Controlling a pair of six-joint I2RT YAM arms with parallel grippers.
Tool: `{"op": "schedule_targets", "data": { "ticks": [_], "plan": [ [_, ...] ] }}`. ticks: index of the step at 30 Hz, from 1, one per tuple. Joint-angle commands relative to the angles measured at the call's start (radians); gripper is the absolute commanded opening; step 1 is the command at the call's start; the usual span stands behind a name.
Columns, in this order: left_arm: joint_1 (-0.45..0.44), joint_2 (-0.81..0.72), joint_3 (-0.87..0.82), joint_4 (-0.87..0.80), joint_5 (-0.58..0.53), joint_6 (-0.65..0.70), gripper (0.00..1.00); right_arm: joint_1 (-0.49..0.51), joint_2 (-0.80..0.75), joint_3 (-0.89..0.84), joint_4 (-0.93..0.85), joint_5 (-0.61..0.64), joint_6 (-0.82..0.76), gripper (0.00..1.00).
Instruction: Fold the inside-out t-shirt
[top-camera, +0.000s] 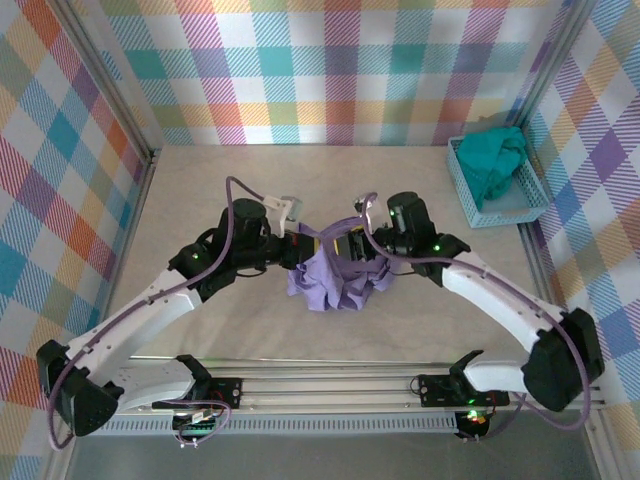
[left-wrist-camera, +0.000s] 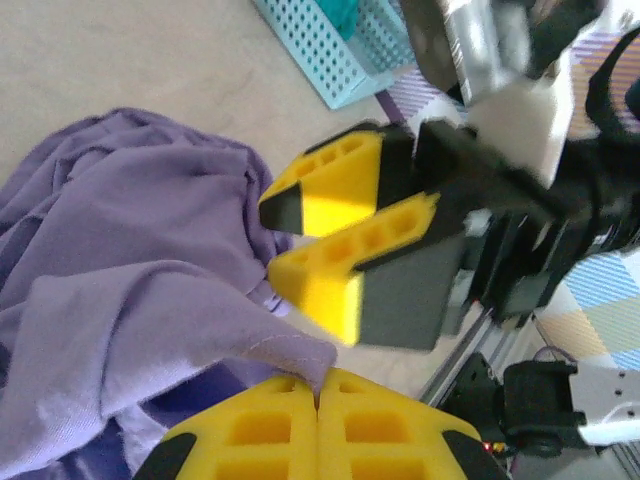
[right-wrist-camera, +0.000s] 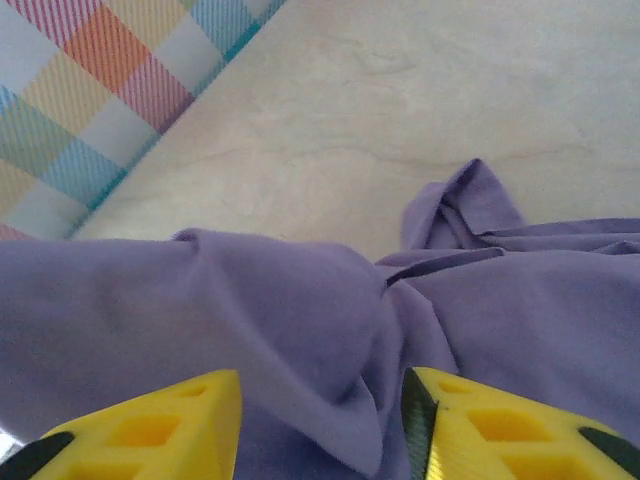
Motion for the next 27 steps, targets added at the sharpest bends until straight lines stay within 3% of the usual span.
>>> {"op": "schedule_targets", "data": {
  "ticks": [1,6,9,13,14,17,19,22,27],
  "plan": [
    [-0.076,-0.023,0.090,-0.108,-0.264,-0.038,0.00,0.035,-0.111,-0.074,0.001,0.099,-0.074,0.51],
    [-0.116,0.043,0.151,-0.125,-0.256,-0.060,0.00,0.061,-0.171,-0.168,0.196,-0.088,-0.087,0.59],
    [-0.133,0.065,0.165,-0.093,-0.206,-0.066,0.00,0.075,-0.130,-0.174,0.293,-0.131,-0.068,0.65],
    [-0.134,0.066,0.163,-0.047,-0.139,-0.061,0.00,0.077,-0.035,-0.138,0.337,-0.152,-0.055,0.64],
    [-0.134,0.062,0.160,-0.045,-0.135,-0.054,0.00,0.077,-0.019,-0.130,0.341,-0.141,-0.051,0.60],
    [-0.131,0.043,0.154,-0.069,-0.188,-0.039,0.00,0.076,-0.018,-0.132,0.344,-0.144,-0.063,0.25],
    [-0.119,0.023,0.143,-0.094,-0.276,-0.033,0.01,0.066,-0.032,-0.148,0.363,-0.193,-0.065,0.09],
    [-0.072,-0.016,0.098,-0.108,-0.375,-0.045,0.14,0.037,-0.036,-0.180,0.443,-0.274,0.001,0.00],
    [-0.016,-0.059,0.048,-0.149,-0.396,-0.022,0.32,0.007,0.004,-0.208,0.617,-0.345,0.157,0.00]
  ]
}}
